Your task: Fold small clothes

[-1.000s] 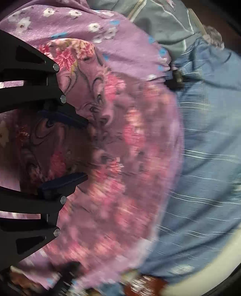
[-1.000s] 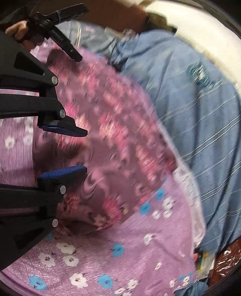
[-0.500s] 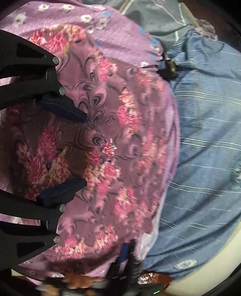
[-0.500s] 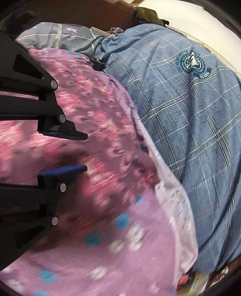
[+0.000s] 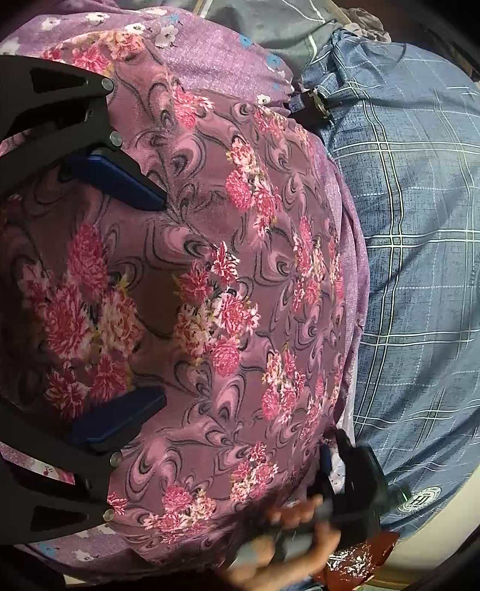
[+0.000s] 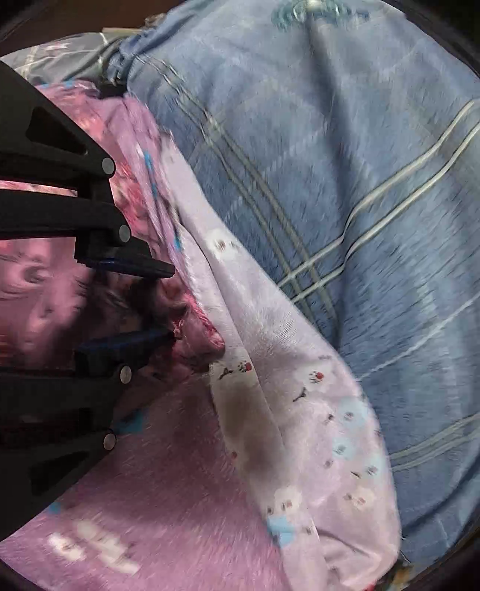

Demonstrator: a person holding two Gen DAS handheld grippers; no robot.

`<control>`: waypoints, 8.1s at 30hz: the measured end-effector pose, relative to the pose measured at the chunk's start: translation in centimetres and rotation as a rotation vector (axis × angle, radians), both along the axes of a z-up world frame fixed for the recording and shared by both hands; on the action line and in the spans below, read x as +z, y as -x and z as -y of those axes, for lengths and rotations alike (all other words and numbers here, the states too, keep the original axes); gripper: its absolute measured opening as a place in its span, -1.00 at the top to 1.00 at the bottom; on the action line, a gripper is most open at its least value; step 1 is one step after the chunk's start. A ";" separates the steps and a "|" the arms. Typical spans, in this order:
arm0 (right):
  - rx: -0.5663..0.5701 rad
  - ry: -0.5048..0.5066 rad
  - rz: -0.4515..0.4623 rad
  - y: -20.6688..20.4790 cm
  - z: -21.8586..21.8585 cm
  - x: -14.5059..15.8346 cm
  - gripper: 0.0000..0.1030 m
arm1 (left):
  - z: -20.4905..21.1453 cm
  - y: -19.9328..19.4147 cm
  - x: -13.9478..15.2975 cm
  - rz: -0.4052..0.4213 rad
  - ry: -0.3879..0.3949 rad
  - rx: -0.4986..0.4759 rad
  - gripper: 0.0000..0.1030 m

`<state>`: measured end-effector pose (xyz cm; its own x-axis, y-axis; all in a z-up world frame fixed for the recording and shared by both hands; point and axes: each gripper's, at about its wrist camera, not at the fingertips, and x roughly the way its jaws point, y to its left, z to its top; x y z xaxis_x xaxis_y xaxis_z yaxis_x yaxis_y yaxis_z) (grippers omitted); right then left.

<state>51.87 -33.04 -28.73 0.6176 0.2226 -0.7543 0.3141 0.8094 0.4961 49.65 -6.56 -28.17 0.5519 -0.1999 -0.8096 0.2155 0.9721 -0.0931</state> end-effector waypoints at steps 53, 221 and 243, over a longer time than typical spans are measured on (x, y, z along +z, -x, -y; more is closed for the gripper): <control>0.512 0.094 0.093 10.5 -19.4 5.0 0.18 | -9.2 1.6 1.4 -0.096 -0.089 0.438 -0.81; 0.020 0.090 -0.048 3.3 4.4 -0.5 0.81 | 4.1 -1.6 2.8 0.030 0.179 -0.078 -0.55; 0.159 0.134 -0.007 14.8 0.0 4.9 0.44 | 5.1 -2.2 3.3 0.057 0.036 -0.039 -0.57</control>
